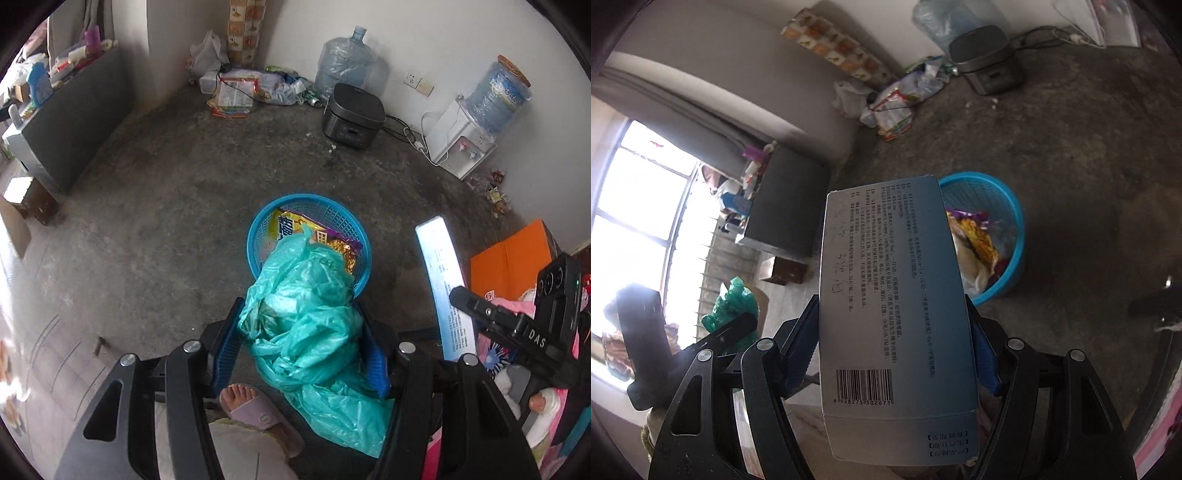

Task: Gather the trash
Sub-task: 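Carry the teal bag and blue box over the blue wastebasket, then open the left tool to drop the teal bag while the right tool lowers and releases the box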

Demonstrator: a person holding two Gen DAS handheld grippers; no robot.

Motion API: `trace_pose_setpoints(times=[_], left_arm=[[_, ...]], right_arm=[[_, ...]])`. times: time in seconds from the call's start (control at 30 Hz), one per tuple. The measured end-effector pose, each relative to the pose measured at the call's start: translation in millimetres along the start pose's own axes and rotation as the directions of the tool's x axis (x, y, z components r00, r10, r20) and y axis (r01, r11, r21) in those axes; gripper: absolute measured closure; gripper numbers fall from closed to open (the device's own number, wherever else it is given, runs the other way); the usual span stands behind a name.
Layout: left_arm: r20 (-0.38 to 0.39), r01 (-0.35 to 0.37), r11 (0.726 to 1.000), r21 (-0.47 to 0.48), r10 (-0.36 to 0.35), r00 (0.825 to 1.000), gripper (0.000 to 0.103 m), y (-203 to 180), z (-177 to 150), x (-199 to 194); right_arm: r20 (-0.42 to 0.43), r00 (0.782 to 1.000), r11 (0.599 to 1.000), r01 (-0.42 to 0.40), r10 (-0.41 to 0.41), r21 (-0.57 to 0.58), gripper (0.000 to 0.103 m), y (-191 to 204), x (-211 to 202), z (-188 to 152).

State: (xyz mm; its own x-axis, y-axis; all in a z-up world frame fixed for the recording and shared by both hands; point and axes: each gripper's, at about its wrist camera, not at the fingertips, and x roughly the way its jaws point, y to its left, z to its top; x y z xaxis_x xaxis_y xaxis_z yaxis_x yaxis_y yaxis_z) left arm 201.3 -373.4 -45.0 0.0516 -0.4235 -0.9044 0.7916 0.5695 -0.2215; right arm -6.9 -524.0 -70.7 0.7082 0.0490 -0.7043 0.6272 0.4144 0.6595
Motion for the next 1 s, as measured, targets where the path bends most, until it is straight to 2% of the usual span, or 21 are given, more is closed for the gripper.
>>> trace_pose_setpoints(times=[0.17, 0.23, 0.33, 0.43, 0.5, 0.63, 0.83, 0.9, 0.97, 1.0], left_arm=[[-0.094, 0.025, 0.998, -0.059, -0.031, 0.995, 0.047, 3.7, 39.9, 71.4], [-0.094, 0.044, 0.996, -0.083, -0.052, 0.994, 0.045, 1.4, 53.0, 94.3], [-0.088, 0.058, 0.992, -0.114, -0.068, 0.994, 0.034, 0.0, 66.0, 122.2], [-0.080, 0.071, 0.984, -0.163, -0.085, 0.993, 0.034, 3.8, 76.8, 130.0], [-0.059, 0.083, 0.979, -0.186, -0.096, 0.994, 0.034, 10.1, 80.0, 123.4], [-0.050, 0.036, 0.983, -0.182, -0.045, 0.998, 0.034, 25.4, 85.9, 97.6], [0.036, 0.031, 0.989, -0.145, -0.027, 0.999, 0.034, 56.2, 75.0, 24.1], [0.065, 0.033, 0.991, -0.128, -0.025, 0.998, 0.034, 63.6, 65.5, -1.0], [0.093, 0.027, 0.993, -0.118, -0.016, 0.995, 0.032, 69.8, 53.0, -23.3], [0.103, 0.024, 0.993, -0.117, -0.012, 0.995, 0.032, 72.4, 46.2, -32.8]], right_arm=[[-0.016, 0.998, 0.995, 0.058, -0.057, 0.079, 0.036, -18.4, 10.8, 0.4], [-0.015, 0.997, 0.993, 0.072, -0.071, 0.096, 0.036, -20.0, 13.9, 2.6], [-0.015, 0.997, 0.992, 0.075, -0.074, 0.103, 0.035, -19.0, 22.3, 11.0], [-0.024, 0.998, 0.994, 0.067, -0.065, 0.082, 0.035, -13.4, 31.8, 20.3], [-0.035, 0.998, 0.997, 0.059, -0.057, 0.051, 0.035, -7.7, 39.6, 25.4], [-0.055, 0.995, 0.996, 0.081, -0.083, -0.037, 0.035, 5.3, 58.3, 33.3], [-0.159, 0.980, 0.971, 0.080, -0.117, -0.225, 0.034, 22.8, 111.4, 37.1], [-0.189, 0.969, 0.953, 0.100, -0.158, -0.285, 0.033, 22.4, 134.8, 38.5], [-0.185, 0.955, 0.923, 0.156, -0.232, -0.350, 0.032, 13.0, 163.6, 46.7], [-0.181, 0.941, 0.904, 0.201, -0.285, -0.376, 0.031, 4.9, 179.4, 51.9]])
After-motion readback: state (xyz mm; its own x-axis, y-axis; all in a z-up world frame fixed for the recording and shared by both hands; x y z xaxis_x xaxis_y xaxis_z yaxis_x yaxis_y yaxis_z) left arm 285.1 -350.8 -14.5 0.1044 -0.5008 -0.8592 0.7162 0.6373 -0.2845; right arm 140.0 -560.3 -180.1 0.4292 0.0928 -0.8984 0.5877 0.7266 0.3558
